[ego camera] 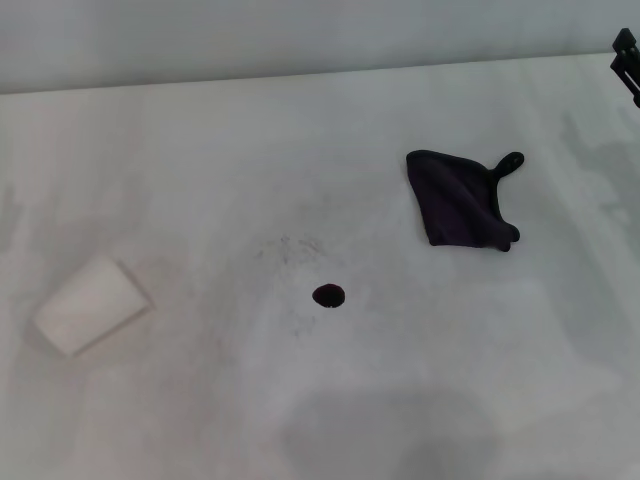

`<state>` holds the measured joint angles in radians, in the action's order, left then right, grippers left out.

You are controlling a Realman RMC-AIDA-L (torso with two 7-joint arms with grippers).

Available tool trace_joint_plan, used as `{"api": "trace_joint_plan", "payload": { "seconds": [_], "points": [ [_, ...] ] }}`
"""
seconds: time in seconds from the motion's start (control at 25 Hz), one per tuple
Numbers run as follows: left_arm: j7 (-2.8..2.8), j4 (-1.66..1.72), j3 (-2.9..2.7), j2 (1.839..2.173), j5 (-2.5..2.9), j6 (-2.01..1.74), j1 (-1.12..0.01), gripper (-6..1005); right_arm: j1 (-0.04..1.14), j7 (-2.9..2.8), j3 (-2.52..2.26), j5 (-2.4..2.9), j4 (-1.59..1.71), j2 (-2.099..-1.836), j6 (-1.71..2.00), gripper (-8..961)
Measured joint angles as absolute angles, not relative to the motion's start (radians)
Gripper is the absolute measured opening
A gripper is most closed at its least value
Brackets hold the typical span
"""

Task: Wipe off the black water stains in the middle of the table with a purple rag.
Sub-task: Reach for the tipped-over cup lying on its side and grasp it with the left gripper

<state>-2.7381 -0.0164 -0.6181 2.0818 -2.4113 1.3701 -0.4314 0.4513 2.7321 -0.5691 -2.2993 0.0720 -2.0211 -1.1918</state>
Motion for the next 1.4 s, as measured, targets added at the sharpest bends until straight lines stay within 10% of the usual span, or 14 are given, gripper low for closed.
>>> {"api": "trace_joint_plan", "payload": {
  "seconds": [0.92,1.4],
  "points": [
    [-2.454,0.103,-0.62,2.069,-2.298,1.313,-0.439,876,0.465,2.732,-0.569,-2.299,0.072,-2.02,-1.19,873],
    [-1.405,0.703,-0.62,1.939,-1.565,1.368,-0.399,877,0.478,2.732,-0.57,-2.299,0.077,-2.02,-1.189,874]
  ]
}}
